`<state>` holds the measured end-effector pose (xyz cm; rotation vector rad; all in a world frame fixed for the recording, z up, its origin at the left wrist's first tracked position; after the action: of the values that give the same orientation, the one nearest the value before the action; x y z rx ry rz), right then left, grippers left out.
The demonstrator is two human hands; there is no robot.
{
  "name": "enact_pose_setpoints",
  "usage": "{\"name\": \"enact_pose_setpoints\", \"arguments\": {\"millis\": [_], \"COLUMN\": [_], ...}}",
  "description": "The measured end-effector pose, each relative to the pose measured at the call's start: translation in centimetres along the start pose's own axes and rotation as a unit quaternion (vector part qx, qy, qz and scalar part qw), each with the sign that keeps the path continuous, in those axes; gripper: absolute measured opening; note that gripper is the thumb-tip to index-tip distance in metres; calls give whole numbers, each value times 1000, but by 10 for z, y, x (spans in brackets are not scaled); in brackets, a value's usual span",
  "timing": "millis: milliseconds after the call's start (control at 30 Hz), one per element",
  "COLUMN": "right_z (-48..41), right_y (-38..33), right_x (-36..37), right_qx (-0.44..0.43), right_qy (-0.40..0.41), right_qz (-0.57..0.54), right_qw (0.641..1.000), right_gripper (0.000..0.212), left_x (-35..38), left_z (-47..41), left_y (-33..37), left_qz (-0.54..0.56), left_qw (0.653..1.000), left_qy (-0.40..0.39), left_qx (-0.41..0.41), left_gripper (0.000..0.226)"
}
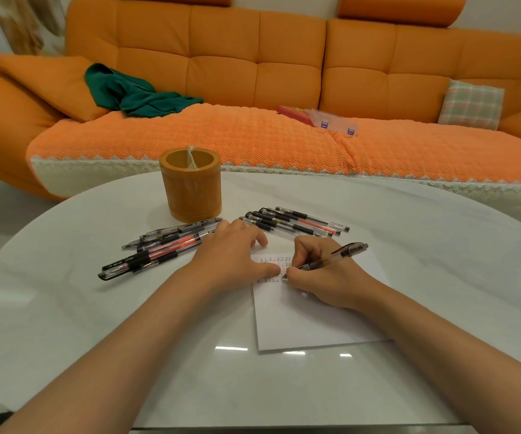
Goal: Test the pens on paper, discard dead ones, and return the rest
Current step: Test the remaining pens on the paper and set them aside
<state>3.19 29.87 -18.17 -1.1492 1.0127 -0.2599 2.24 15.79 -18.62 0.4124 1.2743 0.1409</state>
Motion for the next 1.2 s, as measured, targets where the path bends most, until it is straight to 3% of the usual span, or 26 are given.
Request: {"name": "enact_pose_setpoints", "arguments": {"millis": [1200], "right_z": [-1], "right_y": [0], "right_x": [0], "right_qx": [6], "right_qy": [-9], "right_qz": [-25], "right_qw": [1000], "right_gripper": [18], "left_x": [2], "left_z": [0], "left_y": [-1], "left_qz": [13], "left_qw": [1000], "left_qy": [-2], "left_qx": [1], "left_gripper": [55]}}
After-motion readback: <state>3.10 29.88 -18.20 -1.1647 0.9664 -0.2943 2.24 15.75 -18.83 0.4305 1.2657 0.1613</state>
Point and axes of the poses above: each hand's wrist, its own z-axis away from the middle knuckle, its own x-axis out of the palm, y = z × x, the point moved 10 cm from there along -z, towards the middle knuckle, and after that the axes turned 14 degrees about -y, right-handed, at the moved point
